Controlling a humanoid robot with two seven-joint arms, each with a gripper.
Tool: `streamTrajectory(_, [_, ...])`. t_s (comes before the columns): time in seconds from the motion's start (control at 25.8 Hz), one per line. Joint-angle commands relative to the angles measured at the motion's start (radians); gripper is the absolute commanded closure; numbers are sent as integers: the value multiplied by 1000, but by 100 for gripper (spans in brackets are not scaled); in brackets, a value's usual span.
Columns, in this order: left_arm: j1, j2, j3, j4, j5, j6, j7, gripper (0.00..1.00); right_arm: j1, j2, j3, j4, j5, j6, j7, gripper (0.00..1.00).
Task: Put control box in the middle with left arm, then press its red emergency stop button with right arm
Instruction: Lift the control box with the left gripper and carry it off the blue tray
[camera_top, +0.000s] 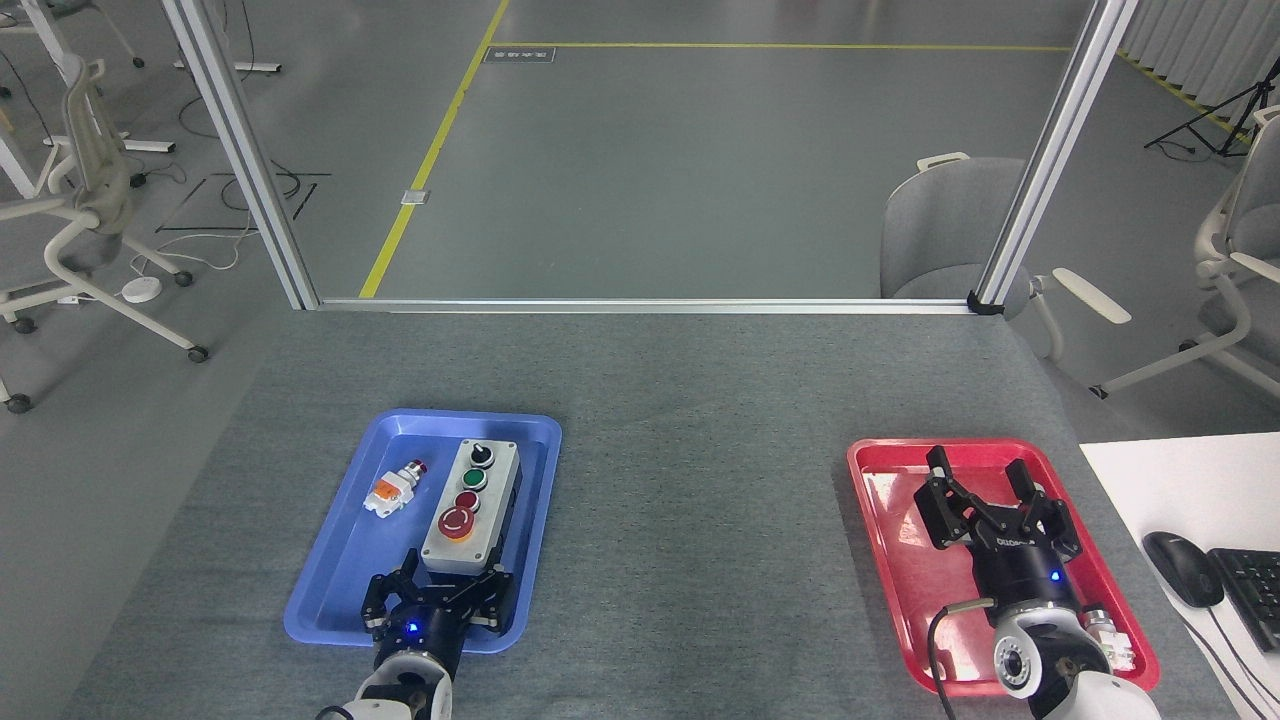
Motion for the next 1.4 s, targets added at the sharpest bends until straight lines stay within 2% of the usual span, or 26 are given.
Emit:
streamTrajectory(0.0, [-48, -3, 0, 61, 3, 0, 2, 1, 0, -4, 2, 0, -3, -3, 3, 1])
streamTrajectory(0.23, [-113, -6, 0, 155, 38, -1, 2, 2, 0, -7, 2, -5, -1, -4, 3, 1])
streamTrajectory(0.31, [-128, -4, 0, 185, 41, -4, 6, 10, 0, -5, 2, -5, -3, -4, 3, 1])
streamTrajectory(0.43, [-134, 3, -3, 193, 41, -50, 5, 40, 0, -2, 2, -5, -3, -4, 3, 1])
streamTrajectory(0.54, [-134, 8, -3, 193, 43, -92, 5, 87, 0, -2, 1, -5, -1, -4, 3, 1])
streamTrajectory(0.58, [-134, 11, -2, 191, 43, -95, 5, 96, 0, -1, 0, -5, -1, -4, 1, 1])
streamTrajectory(0.62, [-134, 13, -2, 188, 43, -98, 5, 100, 0, -1, 0, -5, -1, -4, 3, 1])
streamTrajectory(0.81, [-125, 20, 2, 124, 43, -98, 12, 100, 0, 2, 2, -5, -1, -6, 1, 1])
streamTrajectory(1.12, [-24, 62, 20, -138, 94, -130, 14, 100, 2, 4, 0, -5, -1, -33, 1, 1])
streamTrajectory(1.28, [24, 46, -8, -261, 89, -132, 14, 100, 0, 7, 0, -8, -1, -35, 1, 1])
streamTrajectory(1.36, [24, 14, -84, -273, 81, -126, 14, 100, 0, 6, 0, -11, -1, -36, 1, 1])
